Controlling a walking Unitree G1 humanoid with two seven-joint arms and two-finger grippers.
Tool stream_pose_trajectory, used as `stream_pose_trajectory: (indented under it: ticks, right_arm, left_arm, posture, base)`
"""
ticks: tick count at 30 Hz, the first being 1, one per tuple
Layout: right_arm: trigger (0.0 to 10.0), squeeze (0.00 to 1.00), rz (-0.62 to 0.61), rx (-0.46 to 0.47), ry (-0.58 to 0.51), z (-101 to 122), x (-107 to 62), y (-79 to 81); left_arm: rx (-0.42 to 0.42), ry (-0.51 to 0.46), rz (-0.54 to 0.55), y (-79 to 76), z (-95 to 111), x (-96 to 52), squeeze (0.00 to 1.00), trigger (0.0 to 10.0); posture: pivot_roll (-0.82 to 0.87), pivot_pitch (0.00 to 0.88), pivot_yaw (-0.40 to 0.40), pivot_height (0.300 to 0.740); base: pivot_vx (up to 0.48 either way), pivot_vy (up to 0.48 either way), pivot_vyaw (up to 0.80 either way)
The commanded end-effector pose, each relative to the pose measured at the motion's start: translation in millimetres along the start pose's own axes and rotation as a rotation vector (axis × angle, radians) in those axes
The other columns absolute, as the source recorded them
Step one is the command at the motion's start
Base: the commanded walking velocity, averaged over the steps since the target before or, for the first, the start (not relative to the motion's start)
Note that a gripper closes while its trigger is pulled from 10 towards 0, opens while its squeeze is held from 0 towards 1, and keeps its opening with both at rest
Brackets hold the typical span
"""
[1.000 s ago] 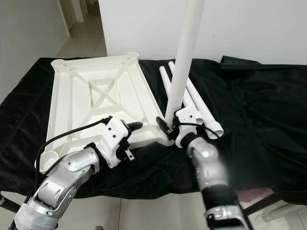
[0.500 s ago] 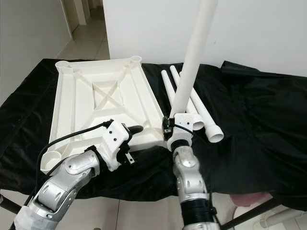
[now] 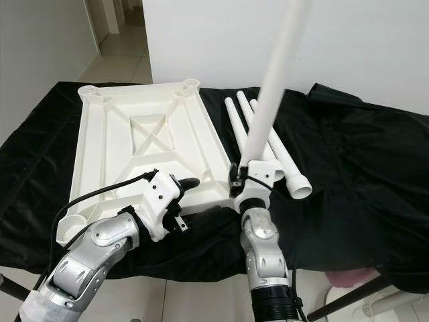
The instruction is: Building children table
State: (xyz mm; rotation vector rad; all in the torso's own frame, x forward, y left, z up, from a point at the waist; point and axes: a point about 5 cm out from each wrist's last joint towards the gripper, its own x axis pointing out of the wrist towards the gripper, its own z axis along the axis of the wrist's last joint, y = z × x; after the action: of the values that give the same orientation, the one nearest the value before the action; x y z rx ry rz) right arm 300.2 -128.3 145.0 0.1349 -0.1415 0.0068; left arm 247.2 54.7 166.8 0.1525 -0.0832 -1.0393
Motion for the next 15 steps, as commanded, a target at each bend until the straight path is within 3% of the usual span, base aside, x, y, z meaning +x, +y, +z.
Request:
stream_pose_trajectory:
  ticks: [1, 9, 10, 11, 12, 14, 15]
  right_arm:
    - [10.0, 1.00, 0.006, 0.007, -0.016, 2.9, -1.1, -5.1]
    - [10.0, 1.00, 0.137, -0.031, -0.031, 6.3, -2.3, -11.9]
    - [10.0, 0.00, 0.200, -0.045, -0.017, 5.4, -2.4, -15.3]
    - [10.0, 0.00, 0.200, -0.045, -0.017, 5.4, -2.4, -15.3]
    - [10.0, 0.00, 0.277, -0.065, -0.003, 4.7, -1.1, -18.8]
    - [10.0, 0.00, 0.277, -0.065, -0.003, 4.7, -1.1, -18.8]
    - [10.0, 0.00, 0.373, -0.069, 0.020, 3.9, 0.4, -20.2]
  left_arm:
    - [0.009, -0.005, -0.019, -0.4, 1.1, -0.3, 0.00, 10.0]
    - [0.009, -0.008, -0.018, 1.2, 1.8, 0.2, 0.00, 10.0]
    - [0.011, -0.007, -0.019, 1.0, 1.8, -0.2, 0.00, 10.0]
    - [0.011, -0.007, -0.019, 1.0, 1.8, -0.2, 0.00, 10.0]
    - [0.013, -0.006, -0.018, 1.4, 1.6, -0.3, 0.00, 10.0]
    - [0.013, -0.006, -0.018, 1.4, 1.6, -0.3, 0.00, 10.0]
    - [0.014, -0.006, -0.016, 2.2, 1.9, -0.3, 0.00, 10.0]
  posture:
    - [-0.05, 0.009, -0.037, 0.740]
    - [-0.05, 0.017, -0.036, 0.740]
    - [-0.05, 0.012, -0.036, 0.740]
    - [-0.05, 0.012, -0.036, 0.740]
    - [-0.04, 0.017, -0.036, 0.740]
    - [-0.04, 0.017, -0.036, 0.740]
    - [-0.04, 0.019, -0.033, 0.740]
  base:
    - [0.000, 0.000, 0.00]
    - [0.000, 0.000, 0.00]
    - [0.000, 0.000, 0.00]
    - [0.000, 0.000, 0.00]
    - [0.000, 0.000, 0.00]
    - [0.000, 0.000, 0.00]
    - [0.000, 0.000, 0.00]
